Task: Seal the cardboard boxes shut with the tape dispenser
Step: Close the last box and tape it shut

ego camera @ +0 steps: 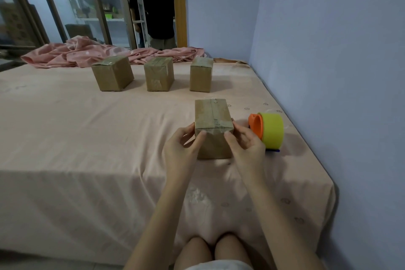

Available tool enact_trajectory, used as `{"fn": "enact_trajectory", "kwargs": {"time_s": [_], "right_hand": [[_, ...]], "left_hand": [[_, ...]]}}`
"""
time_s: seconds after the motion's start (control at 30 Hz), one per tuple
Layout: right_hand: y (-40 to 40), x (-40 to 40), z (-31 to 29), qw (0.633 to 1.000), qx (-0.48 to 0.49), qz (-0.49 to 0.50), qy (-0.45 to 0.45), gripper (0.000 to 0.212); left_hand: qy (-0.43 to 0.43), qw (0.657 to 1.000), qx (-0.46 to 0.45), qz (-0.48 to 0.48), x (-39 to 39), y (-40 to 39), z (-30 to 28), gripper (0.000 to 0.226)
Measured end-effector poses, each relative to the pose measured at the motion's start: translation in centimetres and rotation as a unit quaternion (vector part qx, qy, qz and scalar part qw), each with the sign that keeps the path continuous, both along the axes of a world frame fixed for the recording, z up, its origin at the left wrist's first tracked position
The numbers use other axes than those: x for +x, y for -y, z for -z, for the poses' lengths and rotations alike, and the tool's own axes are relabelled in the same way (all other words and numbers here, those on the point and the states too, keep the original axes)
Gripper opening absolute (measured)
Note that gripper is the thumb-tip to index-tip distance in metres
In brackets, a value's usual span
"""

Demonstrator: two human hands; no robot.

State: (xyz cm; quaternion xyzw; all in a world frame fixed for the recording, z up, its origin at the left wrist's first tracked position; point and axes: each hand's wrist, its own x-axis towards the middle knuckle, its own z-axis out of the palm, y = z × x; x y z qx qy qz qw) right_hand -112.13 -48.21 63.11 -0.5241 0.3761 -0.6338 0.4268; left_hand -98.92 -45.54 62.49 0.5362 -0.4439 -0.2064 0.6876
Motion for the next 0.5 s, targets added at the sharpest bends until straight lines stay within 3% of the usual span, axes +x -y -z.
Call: {"fn": "enact_trajectory", "kwargs": {"time_s": [0.13, 0.23, 0.5], "right_hand": [[0.0, -0.8, -0.5, 1.000, 0.012, -0.028, 0.008, 0.019], [-0.2, -0.3, -1.1, 0.999, -0.015, -0.028, -0.030, 0.016], [0.2, -0.3, -0.2, 0.993, -0.040, 0.013, -0.113, 0.043]], "left_hand": [[0.016, 0.994, 0.040, 0.101, 0.1, -0.7, -0.3, 0.053], [0.015, 0.993, 0.063, 0.098, -0.7, -0.9, -1.5, 0.058], [0.083, 0.993, 0.083, -0.012, -0.6, 0.0, -1.0, 0.038]]}}
